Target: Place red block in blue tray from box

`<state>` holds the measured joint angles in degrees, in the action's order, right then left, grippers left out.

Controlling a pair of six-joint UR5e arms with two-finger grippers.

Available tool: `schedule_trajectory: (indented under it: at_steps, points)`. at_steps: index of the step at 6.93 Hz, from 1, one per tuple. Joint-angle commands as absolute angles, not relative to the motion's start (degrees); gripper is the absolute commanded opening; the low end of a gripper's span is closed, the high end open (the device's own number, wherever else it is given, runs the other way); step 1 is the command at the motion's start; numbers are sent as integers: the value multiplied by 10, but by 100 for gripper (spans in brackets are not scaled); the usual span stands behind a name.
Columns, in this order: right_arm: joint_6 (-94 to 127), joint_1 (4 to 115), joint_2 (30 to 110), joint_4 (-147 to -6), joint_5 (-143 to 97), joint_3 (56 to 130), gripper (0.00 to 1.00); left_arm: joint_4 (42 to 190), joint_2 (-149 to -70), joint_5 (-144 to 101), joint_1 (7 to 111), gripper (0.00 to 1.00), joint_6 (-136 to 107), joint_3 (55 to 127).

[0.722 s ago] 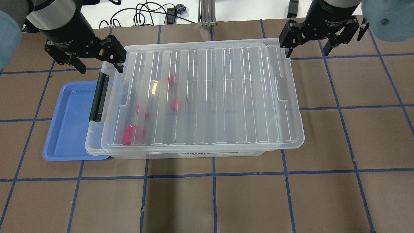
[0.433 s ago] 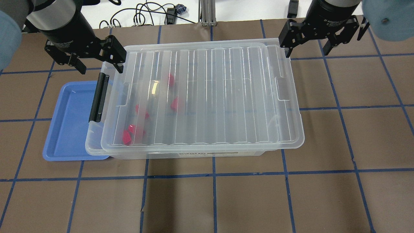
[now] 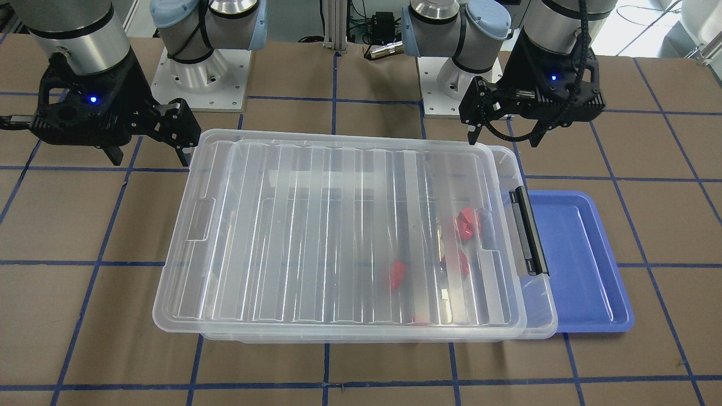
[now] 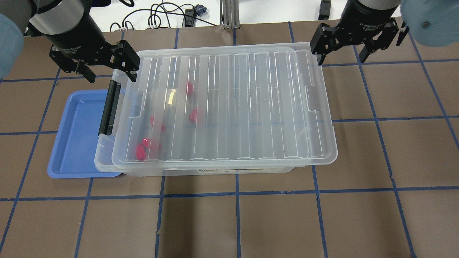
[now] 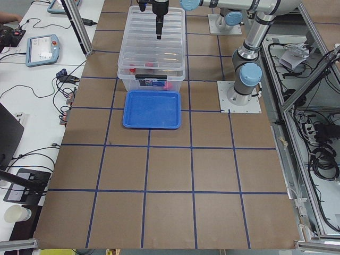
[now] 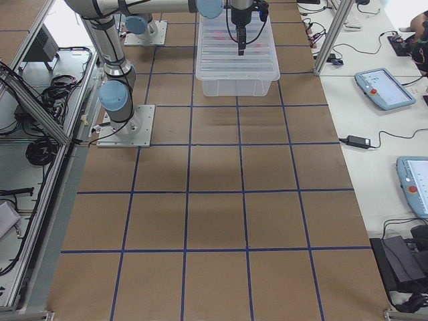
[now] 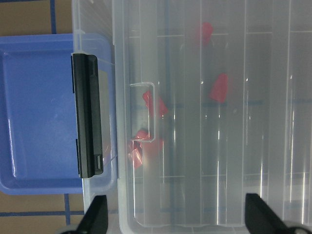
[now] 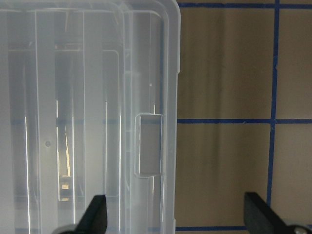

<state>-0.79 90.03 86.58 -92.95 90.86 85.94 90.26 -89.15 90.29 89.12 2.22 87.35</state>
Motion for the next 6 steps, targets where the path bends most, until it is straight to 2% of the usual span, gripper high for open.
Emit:
schedule_trajectory:
  at_steps: [1, 3, 5, 6]
  points:
    - [-12, 899, 834, -997, 911, 903, 100, 903, -889, 904, 891, 100, 19, 878]
    - [-18, 898, 798, -1052, 916, 946, 100, 902, -894, 904, 892, 100, 17, 878]
    - [-41, 897, 797, -1167, 939, 1007, 100, 901, -894, 904, 892, 100, 15, 879]
    - [-41, 896, 797, -1157, 965, 1005, 100, 901, -892, 908, 892, 100, 21, 880]
